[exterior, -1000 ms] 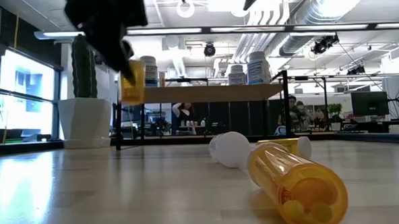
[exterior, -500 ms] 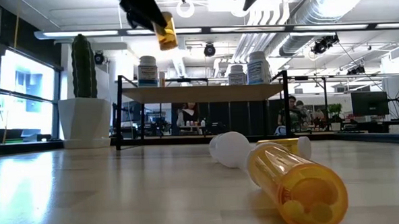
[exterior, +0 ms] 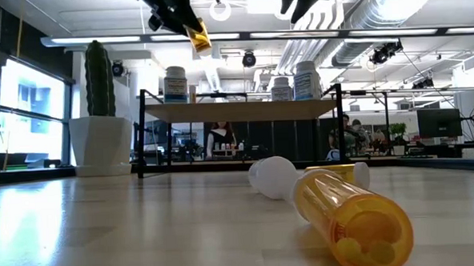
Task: Pick and place medicine bottles onto shelf by color
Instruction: Put the big orange pill bottle on the shelf, then put the white pill bottle on the shelf
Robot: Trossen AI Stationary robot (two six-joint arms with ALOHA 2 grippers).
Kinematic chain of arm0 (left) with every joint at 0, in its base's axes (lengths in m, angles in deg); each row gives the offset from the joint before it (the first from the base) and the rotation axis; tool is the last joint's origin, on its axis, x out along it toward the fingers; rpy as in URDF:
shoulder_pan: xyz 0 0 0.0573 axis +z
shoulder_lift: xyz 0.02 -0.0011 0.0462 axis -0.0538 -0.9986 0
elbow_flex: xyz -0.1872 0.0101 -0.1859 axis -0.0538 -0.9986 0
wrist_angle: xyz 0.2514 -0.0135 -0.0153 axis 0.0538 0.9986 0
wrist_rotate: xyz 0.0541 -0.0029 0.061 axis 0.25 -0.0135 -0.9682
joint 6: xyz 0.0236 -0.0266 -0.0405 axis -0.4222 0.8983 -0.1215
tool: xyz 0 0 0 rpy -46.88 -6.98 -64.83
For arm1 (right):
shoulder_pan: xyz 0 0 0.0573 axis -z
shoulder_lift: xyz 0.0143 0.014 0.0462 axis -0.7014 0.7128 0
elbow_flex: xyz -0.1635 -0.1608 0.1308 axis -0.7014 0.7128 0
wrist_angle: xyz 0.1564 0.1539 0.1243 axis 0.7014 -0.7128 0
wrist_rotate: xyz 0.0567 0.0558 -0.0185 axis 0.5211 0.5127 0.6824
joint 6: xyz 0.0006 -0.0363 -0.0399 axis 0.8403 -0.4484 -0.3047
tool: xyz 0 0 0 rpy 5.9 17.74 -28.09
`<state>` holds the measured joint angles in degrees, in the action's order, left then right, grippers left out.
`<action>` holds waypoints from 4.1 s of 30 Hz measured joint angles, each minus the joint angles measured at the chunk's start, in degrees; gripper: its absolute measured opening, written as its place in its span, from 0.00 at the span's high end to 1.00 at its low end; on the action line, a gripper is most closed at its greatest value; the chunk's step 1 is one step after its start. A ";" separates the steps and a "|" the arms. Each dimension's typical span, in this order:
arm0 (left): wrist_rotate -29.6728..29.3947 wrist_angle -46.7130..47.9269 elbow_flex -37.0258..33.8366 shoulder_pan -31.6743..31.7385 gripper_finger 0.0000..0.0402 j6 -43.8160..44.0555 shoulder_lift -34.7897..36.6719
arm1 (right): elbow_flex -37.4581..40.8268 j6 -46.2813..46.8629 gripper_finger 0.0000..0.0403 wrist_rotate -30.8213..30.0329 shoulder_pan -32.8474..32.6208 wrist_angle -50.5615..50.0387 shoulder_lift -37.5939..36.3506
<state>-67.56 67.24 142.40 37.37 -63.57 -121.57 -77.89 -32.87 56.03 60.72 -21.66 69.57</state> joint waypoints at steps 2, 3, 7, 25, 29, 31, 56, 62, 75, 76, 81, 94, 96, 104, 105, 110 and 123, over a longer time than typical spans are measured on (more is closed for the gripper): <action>0.63 -0.20 0.01 1.70 0.51 1.33 -0.23 | 0.00 -1.20 0.46 0.01 0.93 0.00 0.00; 1.07 -0.23 0.02 2.26 0.51 1.93 -0.47 | 0.00 -1.79 0.46 0.03 1.40 0.00 0.00; 1.69 -0.29 0.02 3.61 0.51 3.13 -1.69 | 0.00 -3.85 0.46 0.06 3.40 0.00 0.00; 1.37 4.33 10.98 3.69 0.51 3.77 -15.21 | 0.00 -5.76 0.46 0.06 9.37 -0.02 0.00; 1.97 4.42 12.15 3.69 0.51 3.04 -17.56 | 0.00 -5.74 0.46 0.08 9.33 -0.04 0.00; 2.01 4.71 12.11 3.69 0.51 2.53 -18.88 | 0.00 -5.69 0.46 0.46 9.33 -0.04 0.00; 1.21 8.53 12.02 3.69 0.51 0.71 -25.54 | 0.00 -5.35 0.46 0.89 9.33 -0.02 0.00; 1.21 9.23 12.02 3.69 0.51 -0.78 -25.53 | 0.00 -5.35 0.46 0.89 9.33 -0.02 0.00; -1.77 9.58 12.02 3.69 0.41 -1.79 -25.53 | 0.00 -4.67 0.46 0.93 9.33 -0.02 0.00; -1.75 9.62 12.02 3.69 0.40 -1.73 -25.51 | 0.00 -4.31 0.46 0.93 9.33 -0.02 0.00; -0.47 9.73 12.02 3.67 0.38 -1.74 -25.51 | 0.00 -4.25 0.46 0.95 9.33 -0.03 0.00; 1.57 10.21 12.04 3.64 0.38 -2.24 -25.40 | 0.00 -4.25 0.46 0.94 9.33 -0.02 0.00; 1.49 10.19 12.04 3.67 0.38 -2.24 -25.40 | 0.00 -4.07 0.46 0.94 9.33 -0.02 0.00; 1.21 13.92 16.03 3.67 0.39 -3.34 -25.14 | 0.00 -2.74 0.46 0.93 9.33 -0.02 0.00; 1.22 14.73 16.86 3.68 0.39 -3.34 -25.14 | 0.00 -2.76 0.46 0.93 9.33 -0.02 0.00; 1.23 19.15 20.42 3.67 0.39 -3.73 -25.14 | 0.00 -2.74 0.46 0.93 9.32 -0.02 0.00; 1.49 28.49 23.70 1.47 0.38 -1.82 -21.70 | 0.00 -2.74 0.46 1.61 9.27 -0.04 0.00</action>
<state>-66.07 95.73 166.10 38.84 -65.39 -143.28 -77.89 -35.62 57.64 69.99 -21.70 69.57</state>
